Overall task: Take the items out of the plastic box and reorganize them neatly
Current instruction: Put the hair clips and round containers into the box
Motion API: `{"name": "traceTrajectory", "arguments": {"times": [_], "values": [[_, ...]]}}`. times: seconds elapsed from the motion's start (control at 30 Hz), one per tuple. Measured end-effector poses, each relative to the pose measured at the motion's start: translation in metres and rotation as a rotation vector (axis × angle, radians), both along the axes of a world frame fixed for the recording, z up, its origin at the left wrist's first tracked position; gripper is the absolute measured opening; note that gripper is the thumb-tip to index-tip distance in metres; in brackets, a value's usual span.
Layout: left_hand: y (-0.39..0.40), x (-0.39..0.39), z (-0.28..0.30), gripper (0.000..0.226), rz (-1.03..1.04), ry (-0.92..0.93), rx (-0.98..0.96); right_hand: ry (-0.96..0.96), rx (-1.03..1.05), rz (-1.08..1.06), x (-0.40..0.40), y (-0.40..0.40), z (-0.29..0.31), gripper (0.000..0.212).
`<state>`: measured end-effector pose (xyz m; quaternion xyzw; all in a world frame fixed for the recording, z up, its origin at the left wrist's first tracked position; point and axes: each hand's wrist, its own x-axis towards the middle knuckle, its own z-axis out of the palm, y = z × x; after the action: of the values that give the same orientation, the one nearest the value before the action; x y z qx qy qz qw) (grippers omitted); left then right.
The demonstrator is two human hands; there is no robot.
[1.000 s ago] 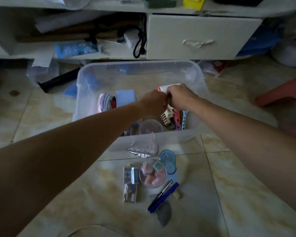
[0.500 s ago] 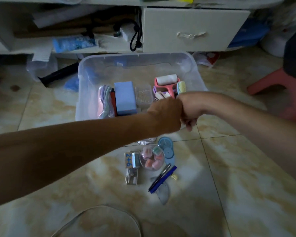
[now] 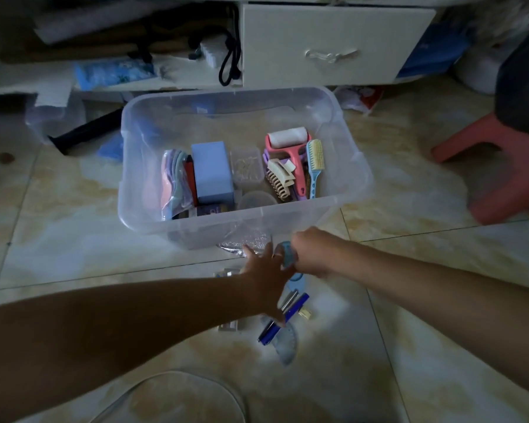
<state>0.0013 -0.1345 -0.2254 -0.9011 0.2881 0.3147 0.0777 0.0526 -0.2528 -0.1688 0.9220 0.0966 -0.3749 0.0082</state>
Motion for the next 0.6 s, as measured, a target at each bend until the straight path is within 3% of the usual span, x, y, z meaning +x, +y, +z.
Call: {"name": "traceTrajectory", "arguments": {"times": [0.1, 0.4, 0.53, 0.6], "values": [[0.005, -0.003, -0.015, 0.123, -0.059, 0.011, 0.038, -0.034, 0.041, 0.004, 0.000, -0.002, -0.023, 0.019], [-0.002, 0.004, -0.007, 0.088, 0.007, -0.093, 0.010, -0.086, 0.087, -0.100, 0.007, -0.023, -0.076, 0.036], [-0.009, 0.009, 0.010, 0.095, 0.029, -0.089, -0.002, -0.009, 0.169, -0.126, 0.016, -0.027, -0.081, 0.071], [-0.009, 0.011, 0.020, 0.098, 0.062, -0.074, -0.008, 0.028, 0.198, -0.104, 0.017, -0.026, -0.083, 0.075]]}}
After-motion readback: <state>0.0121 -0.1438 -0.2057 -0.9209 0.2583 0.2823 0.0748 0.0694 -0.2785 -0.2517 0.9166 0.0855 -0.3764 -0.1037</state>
